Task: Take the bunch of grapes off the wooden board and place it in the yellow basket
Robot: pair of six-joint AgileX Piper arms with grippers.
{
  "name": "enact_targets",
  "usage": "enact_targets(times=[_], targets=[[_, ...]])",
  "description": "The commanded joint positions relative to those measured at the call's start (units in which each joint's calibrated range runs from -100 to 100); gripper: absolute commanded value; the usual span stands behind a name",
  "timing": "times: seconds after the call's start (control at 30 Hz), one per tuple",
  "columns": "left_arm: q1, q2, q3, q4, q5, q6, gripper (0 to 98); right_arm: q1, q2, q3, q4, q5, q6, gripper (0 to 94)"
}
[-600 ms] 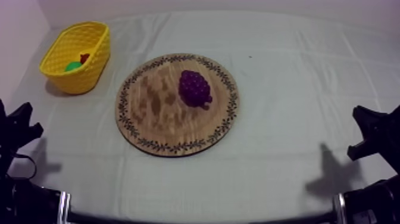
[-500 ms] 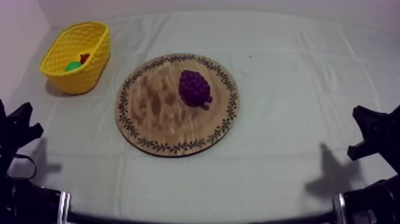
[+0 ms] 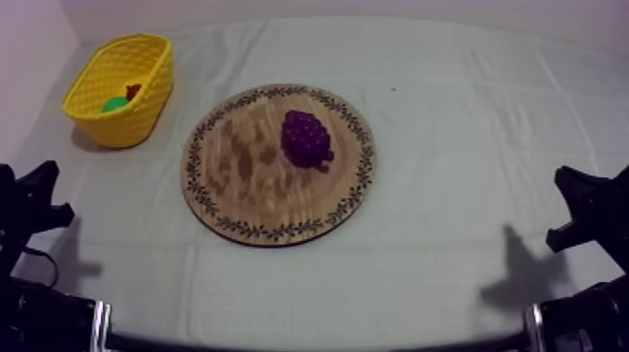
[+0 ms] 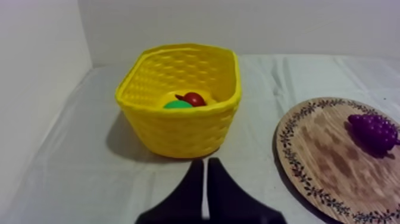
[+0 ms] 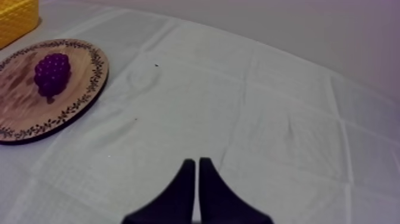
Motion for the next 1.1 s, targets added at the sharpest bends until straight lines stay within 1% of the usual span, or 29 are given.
enact_targets(times=[0.0, 0.17, 0.43, 0.57, 0.67, 0.9, 1.07], targets=[[0.06, 0.80, 0.05, -0.47, -1.23, 0.15, 0.1, -0.02, -0.01, -0.03, 0.01, -0.03, 0.00, 0.4], [0.28, 5.48, -2.39, -1.32, -4.18, 1.44, 0.1, -0.02, -0.01, -0.03, 0.01, -0.03, 0.00, 0.4], [2.52, 16.96, -16.50, -1.61, -3.99, 4.10, 0.0, -0.02, -0.01, -0.03, 0.01, -0.03, 0.00, 0.4], [4.49, 23.08, -25.28, -2.40, -0.46, 4.82, 0.0, -0.02, -0.01, -0.03, 0.01, -0.03, 0.00, 0.4], [6.16, 27.78, -31.93, -3.59, 2.63, 5.96, 0.0, -0.02, -0.01, -0.03, 0.01, -0.03, 0.00, 0.4], [11.03, 39.07, -48.16, -6.17, 10.78, 9.82, 0.0, -0.02, -0.01, -0.03, 0.01, -0.03, 0.02, 0.4], [15.05, 45.90, -56.32, -8.34, 14.11, 13.04, 0.0, -0.02, -0.01, -0.03, 0.01, -0.03, 0.04, 0.4]])
